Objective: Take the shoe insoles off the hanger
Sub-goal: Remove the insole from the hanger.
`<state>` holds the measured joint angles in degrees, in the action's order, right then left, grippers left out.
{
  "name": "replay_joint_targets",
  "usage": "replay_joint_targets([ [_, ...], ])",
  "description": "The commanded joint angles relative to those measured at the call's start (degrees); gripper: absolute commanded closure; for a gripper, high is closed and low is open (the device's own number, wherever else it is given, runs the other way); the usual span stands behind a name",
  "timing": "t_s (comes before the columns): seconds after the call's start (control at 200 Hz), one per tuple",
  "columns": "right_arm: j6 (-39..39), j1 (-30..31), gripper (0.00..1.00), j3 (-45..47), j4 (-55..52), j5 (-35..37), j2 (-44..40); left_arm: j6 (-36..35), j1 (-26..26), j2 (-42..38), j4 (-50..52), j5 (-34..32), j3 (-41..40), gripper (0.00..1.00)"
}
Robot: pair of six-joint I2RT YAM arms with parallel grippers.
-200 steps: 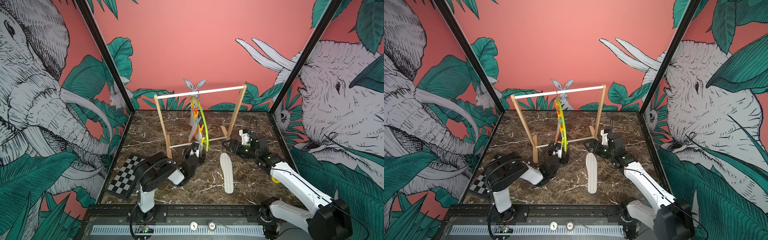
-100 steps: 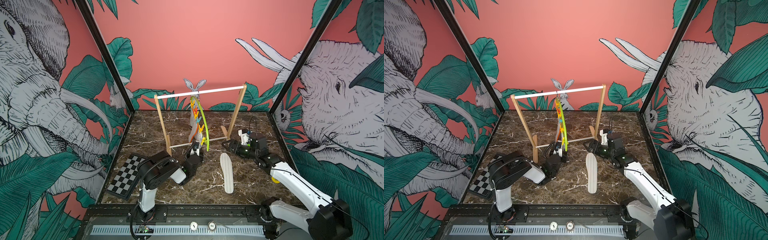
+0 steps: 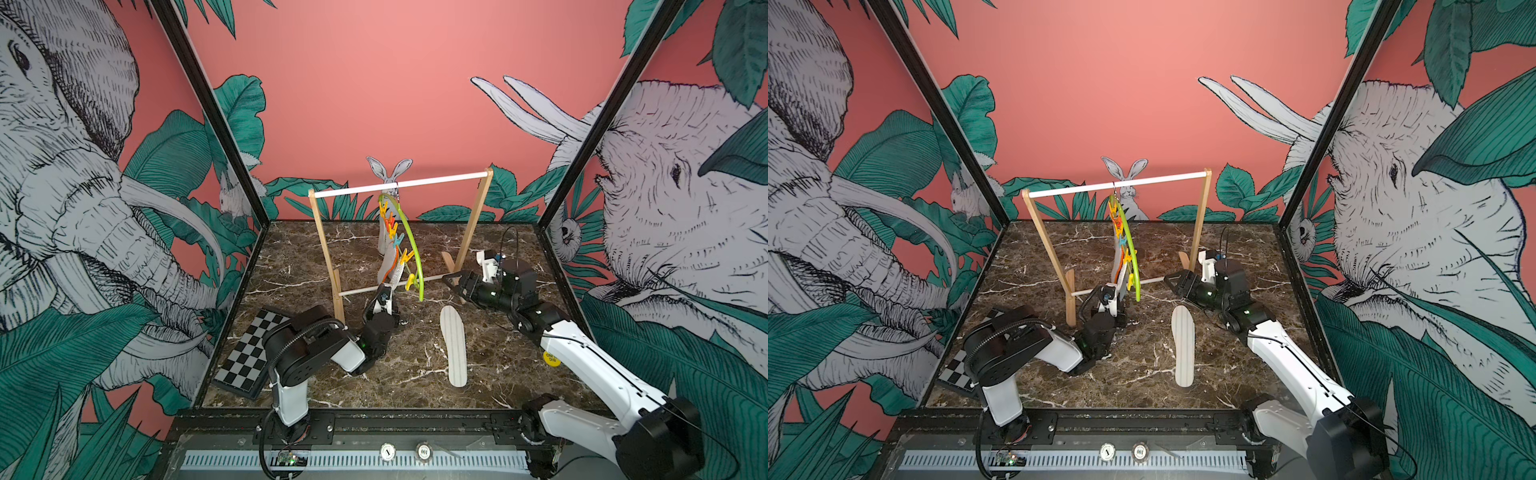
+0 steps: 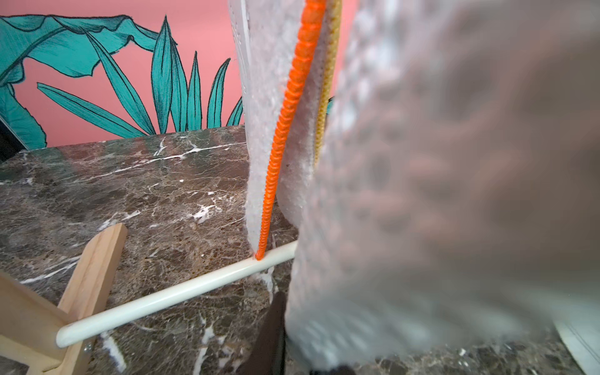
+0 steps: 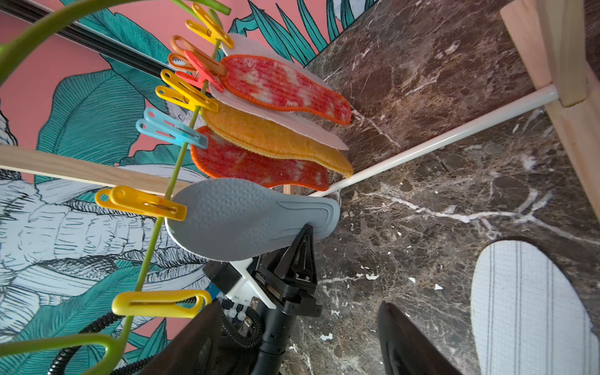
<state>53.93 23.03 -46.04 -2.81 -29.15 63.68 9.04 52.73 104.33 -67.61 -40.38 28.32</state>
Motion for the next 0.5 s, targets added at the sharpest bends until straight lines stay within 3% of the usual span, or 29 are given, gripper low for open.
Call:
replay_joint_targets([
  [0.0, 3.18, 0.62, 0.27, -1.74, 5.03, -1.66, 1.15, 0.45, 0.29, -2.88, -0.99, -2.21, -1.52, 0.89],
  [0.495, 10.07, 2.94, 0.35, -9.39, 11.8, -2.67, 6.92, 1.06, 0.23, -5.37, 1.91, -6.08, -2.28, 0.98],
])
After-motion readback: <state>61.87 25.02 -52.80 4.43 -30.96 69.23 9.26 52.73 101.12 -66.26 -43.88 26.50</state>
